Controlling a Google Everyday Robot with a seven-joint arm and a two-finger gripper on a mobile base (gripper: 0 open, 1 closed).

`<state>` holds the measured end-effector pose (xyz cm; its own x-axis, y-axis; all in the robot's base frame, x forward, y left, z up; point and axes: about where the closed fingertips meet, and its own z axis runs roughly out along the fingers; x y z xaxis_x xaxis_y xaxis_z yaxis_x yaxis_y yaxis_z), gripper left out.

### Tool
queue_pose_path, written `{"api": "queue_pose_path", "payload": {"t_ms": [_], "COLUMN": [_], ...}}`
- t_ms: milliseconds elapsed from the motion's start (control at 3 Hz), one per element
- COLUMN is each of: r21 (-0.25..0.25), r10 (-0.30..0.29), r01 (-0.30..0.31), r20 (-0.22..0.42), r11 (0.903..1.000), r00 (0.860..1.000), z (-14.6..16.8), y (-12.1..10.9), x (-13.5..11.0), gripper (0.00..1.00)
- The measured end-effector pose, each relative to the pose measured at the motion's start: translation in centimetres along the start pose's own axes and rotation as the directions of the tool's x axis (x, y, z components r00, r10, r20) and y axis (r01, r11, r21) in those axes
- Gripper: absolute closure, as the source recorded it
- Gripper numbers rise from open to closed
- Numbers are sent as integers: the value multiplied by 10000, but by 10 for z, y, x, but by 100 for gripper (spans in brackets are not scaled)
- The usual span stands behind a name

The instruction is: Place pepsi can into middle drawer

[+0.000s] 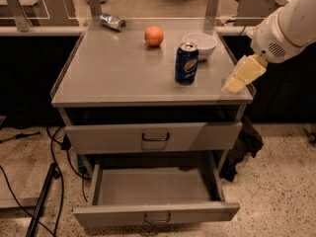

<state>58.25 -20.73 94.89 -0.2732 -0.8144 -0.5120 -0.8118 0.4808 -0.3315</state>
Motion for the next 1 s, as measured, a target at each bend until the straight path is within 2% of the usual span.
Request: {"api": "queue_pose_path", "payload": {"t_ms": [333, 667, 1000], "r21": [578, 877, 773], "r10": [703, 1163, 1513], "r01": [-744, -1325, -1754], "r20": [704, 1693, 2491], "r11": [9955, 9873, 9815], "r00": [9950, 9787, 9566], "z": [14, 35, 61], "y": [-29, -57, -77], "x": [5, -3, -14], "gripper": [0, 0, 0]}}
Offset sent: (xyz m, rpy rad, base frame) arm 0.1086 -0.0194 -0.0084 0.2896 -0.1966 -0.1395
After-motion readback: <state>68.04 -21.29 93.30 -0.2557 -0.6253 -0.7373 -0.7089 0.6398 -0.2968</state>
